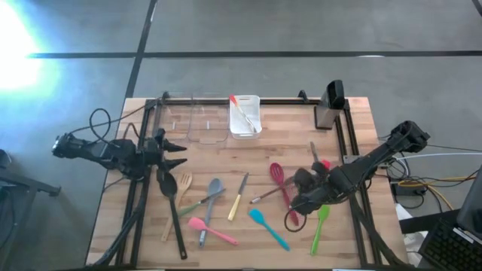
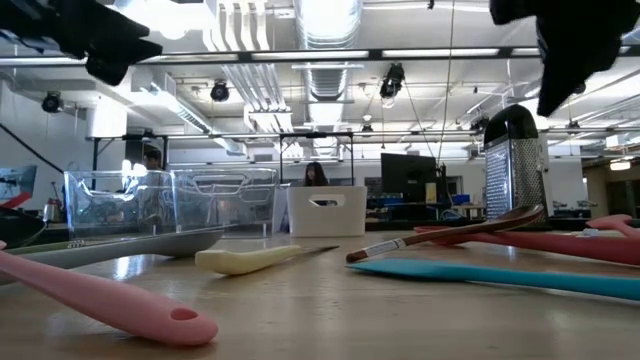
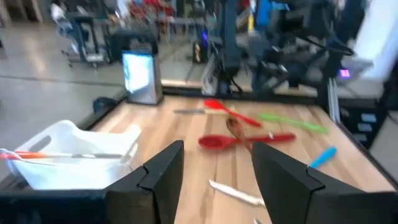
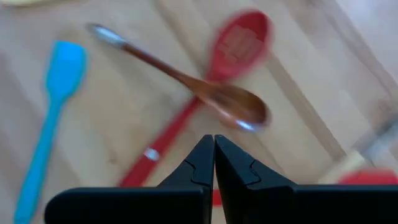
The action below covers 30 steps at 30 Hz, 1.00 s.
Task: Pick & Place Kitchen Items
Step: Put the green spatula into the right transparent bin
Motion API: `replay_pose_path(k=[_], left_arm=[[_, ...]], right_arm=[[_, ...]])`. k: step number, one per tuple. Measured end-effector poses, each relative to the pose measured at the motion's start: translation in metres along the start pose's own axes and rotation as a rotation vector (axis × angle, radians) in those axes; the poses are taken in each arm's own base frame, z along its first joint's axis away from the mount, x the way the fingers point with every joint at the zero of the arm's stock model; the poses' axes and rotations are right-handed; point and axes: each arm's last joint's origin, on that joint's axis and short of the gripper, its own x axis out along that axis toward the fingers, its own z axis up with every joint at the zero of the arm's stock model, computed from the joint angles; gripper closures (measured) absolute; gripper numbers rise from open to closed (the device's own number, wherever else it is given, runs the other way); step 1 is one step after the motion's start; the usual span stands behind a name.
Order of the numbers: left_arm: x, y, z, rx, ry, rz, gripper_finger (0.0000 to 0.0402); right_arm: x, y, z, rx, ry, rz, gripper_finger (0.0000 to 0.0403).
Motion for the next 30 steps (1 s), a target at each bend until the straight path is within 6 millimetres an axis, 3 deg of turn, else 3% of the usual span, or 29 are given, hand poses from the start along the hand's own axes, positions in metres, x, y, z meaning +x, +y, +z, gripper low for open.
replay_pose_path(k=[10,21,30], left_arm=[[0.011,-0.023,0.017,0.087,0.218,0.107,0.0235],[0.002,-0.062,0.037,0.050,0.402,-0.015,0.0307],[-0.004,-0.093,0.043,0.147,0.621,-0.099,0.0330]], right_arm=[[-0.008,-0.004,-0.021,0.148,0.037,-0.080,0.0394],[-0.012,0.000,-0.031,0.134,0.036,-0.057,0.0394],[-0.012,0.000,-0.030,0.112,0.014,-0.060,0.0394]])
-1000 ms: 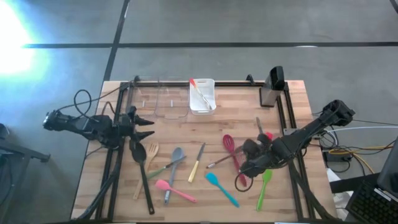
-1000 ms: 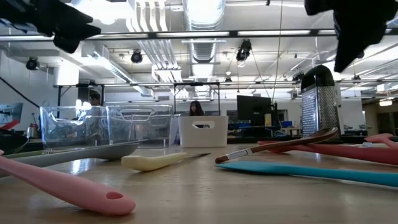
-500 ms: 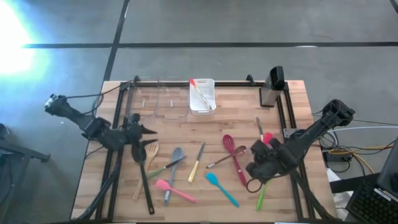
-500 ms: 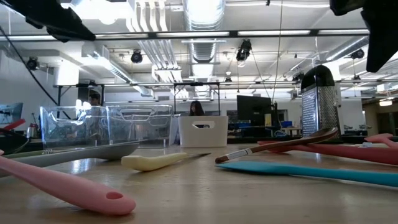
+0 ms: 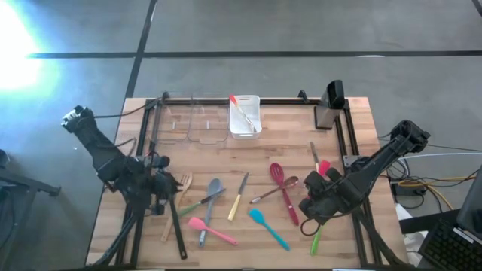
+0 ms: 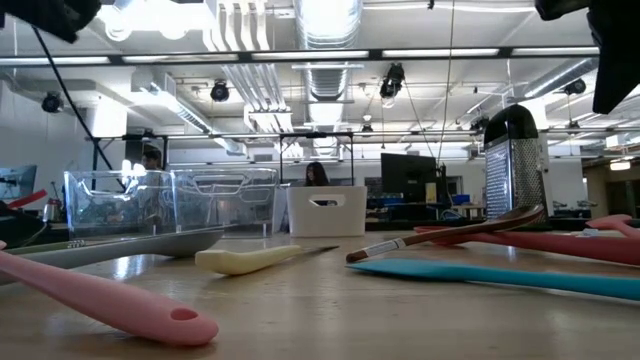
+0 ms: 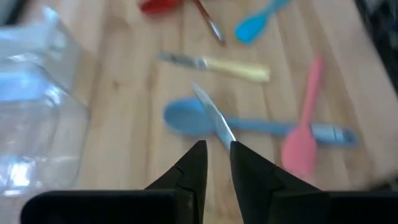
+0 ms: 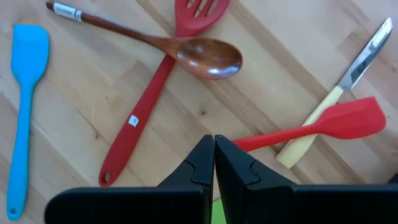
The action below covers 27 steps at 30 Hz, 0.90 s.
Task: Pick & Place Kitchen Items
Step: Put the green spatula into the right transparent bin
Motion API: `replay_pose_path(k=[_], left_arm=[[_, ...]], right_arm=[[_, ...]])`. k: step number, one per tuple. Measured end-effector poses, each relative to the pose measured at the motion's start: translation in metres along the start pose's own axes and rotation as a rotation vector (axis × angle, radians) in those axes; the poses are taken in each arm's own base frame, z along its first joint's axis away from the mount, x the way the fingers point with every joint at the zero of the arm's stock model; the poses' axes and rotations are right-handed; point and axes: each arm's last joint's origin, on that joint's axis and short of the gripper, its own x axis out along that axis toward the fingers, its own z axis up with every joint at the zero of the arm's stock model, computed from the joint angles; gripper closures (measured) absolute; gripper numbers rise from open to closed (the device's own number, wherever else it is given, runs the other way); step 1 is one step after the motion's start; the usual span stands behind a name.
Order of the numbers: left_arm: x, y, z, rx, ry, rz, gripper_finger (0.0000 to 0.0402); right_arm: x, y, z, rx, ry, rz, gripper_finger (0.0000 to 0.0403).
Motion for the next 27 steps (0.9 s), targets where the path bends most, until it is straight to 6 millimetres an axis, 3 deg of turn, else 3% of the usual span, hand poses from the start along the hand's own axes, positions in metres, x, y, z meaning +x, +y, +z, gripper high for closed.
replay_pose_path(k=[7,11,21,27], left_arm=[[0.012,-0.024,0.002,0.172,0.197,-0.179,0.0330],[0.020,-0.031,0.001,0.192,0.236,-0.176,0.0330],[0.022,-0.030,0.001,0.146,0.219,-0.116,0.0330],[0.021,-0.028,0.002,0.141,0.188,-0.082,0.0330]], right_arm=[[0.000,0.000,0.003,-0.041,-0.108,-0.015,0.0394],[0.000,0.000,0.005,-0.056,-0.165,-0.024,0.0394],[0.001,0.000,0.011,-0.090,-0.217,-0.036,0.0394],[-0.001,0.013,0.015,-0.047,-0.240,0.082,0.0394]])
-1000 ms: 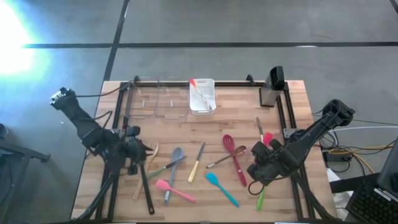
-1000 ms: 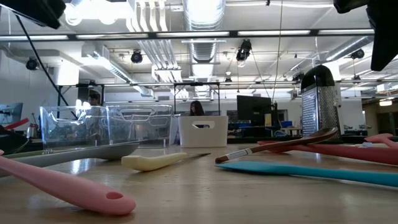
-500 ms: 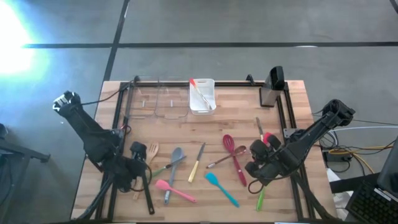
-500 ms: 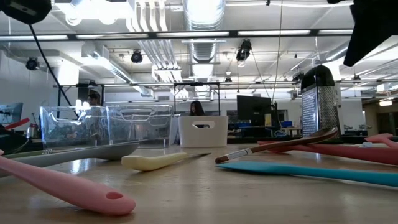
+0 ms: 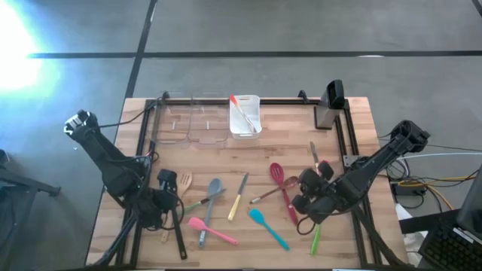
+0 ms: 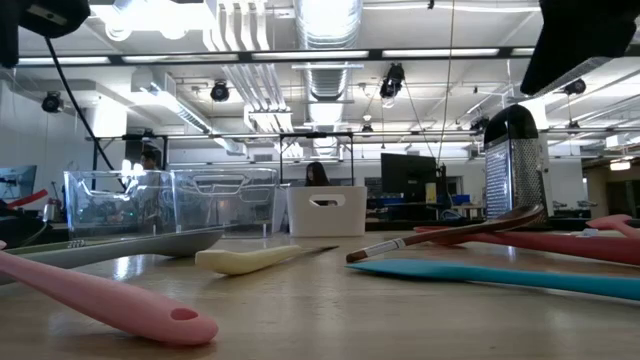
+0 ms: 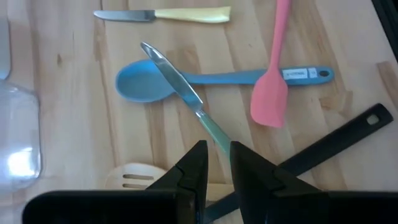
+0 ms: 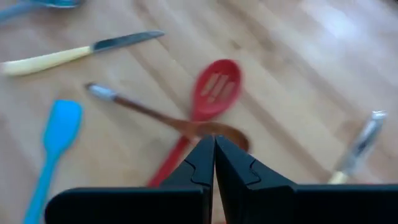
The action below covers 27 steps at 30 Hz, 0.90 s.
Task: Pick & Place Kitchen Items
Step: Put the green spatula into the right transparent bin
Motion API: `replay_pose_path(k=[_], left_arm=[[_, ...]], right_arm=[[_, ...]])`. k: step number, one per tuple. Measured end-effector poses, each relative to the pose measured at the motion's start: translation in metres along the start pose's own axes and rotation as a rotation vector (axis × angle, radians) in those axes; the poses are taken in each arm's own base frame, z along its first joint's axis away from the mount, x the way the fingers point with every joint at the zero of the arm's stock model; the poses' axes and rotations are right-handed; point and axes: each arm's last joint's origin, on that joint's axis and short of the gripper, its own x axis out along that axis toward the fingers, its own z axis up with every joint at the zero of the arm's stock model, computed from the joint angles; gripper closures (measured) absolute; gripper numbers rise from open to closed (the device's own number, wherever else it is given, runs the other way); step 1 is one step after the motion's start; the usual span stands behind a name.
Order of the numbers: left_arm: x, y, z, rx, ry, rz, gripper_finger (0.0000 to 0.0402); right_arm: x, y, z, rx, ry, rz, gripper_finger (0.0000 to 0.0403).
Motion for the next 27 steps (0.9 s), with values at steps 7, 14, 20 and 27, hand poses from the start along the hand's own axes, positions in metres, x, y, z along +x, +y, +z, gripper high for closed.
replay_pose_path(k=[7,14,20,27], left_arm=[[0.000,0.004,-0.003,0.017,0.004,0.088,0.0330],[-0.001,0.011,-0.002,-0.029,-0.104,0.280,0.0331],[-0.004,0.017,-0.005,-0.033,-0.130,0.391,0.0331],[0.000,0.023,-0.017,-0.073,-0.147,0.430,0.0331]], right_arm=[[-0.008,0.008,-0.010,0.137,0.310,0.108,0.0394],[-0.025,0.000,-0.041,0.249,0.407,-0.025,0.0394],[-0.035,-0.004,-0.062,0.277,0.403,-0.059,0.0394],[-0.025,-0.011,-0.072,0.273,0.406,-0.101,0.0367]])
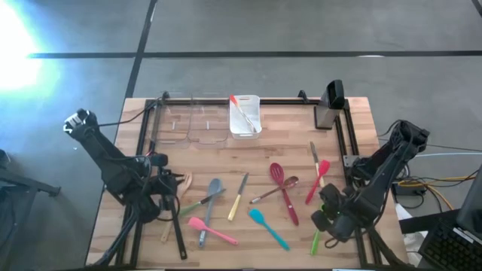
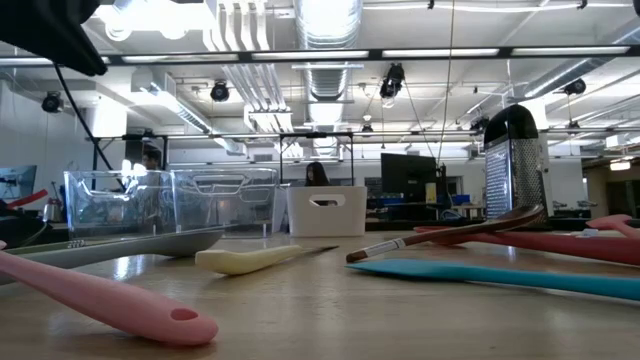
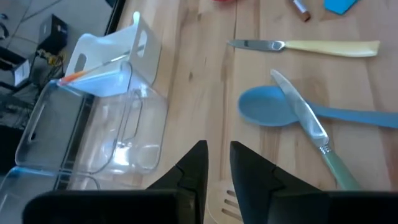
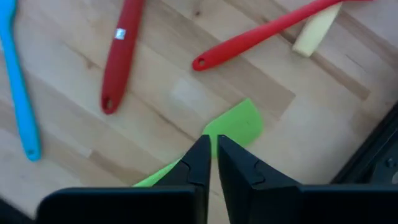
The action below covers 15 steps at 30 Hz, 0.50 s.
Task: Pick & Place Kitchen Items
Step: Put the green spatula into the right transparent bin
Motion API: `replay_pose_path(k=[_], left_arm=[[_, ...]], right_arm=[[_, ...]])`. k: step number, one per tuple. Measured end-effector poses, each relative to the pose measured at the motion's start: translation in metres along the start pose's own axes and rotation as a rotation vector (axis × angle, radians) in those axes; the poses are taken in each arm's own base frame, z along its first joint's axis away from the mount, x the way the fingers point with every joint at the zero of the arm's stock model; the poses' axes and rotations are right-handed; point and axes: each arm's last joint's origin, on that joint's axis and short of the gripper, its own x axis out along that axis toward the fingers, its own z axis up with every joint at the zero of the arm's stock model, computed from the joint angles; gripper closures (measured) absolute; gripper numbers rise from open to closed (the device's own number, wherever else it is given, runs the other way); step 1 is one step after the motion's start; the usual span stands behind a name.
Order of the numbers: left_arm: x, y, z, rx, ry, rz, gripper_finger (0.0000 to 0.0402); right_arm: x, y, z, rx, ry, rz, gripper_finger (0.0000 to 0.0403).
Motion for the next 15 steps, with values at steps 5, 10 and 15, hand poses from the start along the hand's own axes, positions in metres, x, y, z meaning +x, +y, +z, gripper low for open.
replay_pose_path(k=[5,10,15], left_arm=[[0.003,0.005,-0.010,-0.032,0.000,0.005,0.0333],[0.004,0.010,-0.018,-0.072,-0.005,0.002,0.0333],[0.004,0.012,-0.022,-0.099,-0.010,-0.004,0.0335]], right_arm=[[0.007,-0.005,-0.001,0.034,0.005,-0.033,0.0306],[0.019,-0.011,-0.001,0.097,-0.004,-0.063,0.0240],[0.036,-0.015,-0.005,0.109,0.036,-0.053,0.0188]])
